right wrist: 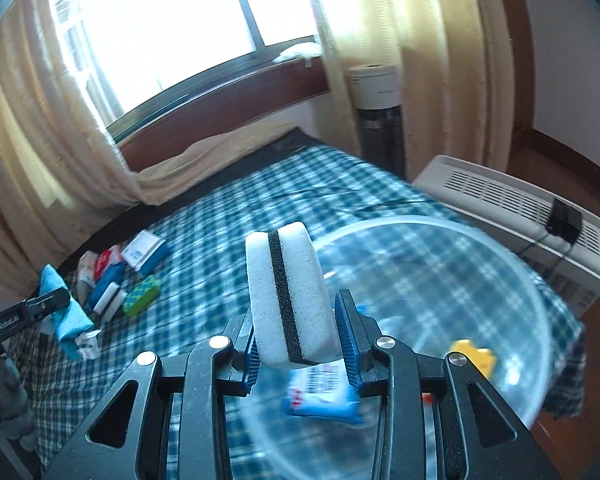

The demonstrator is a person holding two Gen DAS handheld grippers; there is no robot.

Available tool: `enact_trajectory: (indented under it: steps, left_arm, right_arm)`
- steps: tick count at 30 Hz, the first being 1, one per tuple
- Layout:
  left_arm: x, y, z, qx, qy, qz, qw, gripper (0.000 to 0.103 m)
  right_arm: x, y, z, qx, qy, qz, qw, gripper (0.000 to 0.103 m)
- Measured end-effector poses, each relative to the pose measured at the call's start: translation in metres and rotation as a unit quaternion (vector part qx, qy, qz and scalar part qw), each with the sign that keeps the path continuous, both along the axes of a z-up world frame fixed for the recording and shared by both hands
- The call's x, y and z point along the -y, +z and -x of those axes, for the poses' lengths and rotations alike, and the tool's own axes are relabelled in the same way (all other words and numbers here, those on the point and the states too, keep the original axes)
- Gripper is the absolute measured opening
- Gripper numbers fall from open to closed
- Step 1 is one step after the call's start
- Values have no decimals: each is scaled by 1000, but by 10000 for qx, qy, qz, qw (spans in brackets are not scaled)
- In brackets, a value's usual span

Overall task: Organize objects
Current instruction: 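Carry the towel and sponge over the bowl and release both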

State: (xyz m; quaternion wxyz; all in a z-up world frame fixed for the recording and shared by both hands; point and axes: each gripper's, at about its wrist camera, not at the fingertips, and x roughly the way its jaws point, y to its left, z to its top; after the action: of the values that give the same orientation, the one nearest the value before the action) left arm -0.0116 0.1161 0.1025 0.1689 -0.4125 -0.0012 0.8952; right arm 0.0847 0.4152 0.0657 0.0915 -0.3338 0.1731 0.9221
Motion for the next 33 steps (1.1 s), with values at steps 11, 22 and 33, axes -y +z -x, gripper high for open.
enact_trajectory:
  steps: [11,22,33]
  left_arm:
    - [-53,1,-15,-44,-589,123,9982,56]
    - [-92,1,-25,-42,-981,210,9949,57]
    - [-133,1,-35,-15,-1446,235,9892,57]
  right_arm:
    - [-45,-11,-2,171,-361,59,9992,35]
    - [-71,-22,3,343,-488,209,9980,46]
    - [-88,-18,-11,336,-876,-231,9953,53]
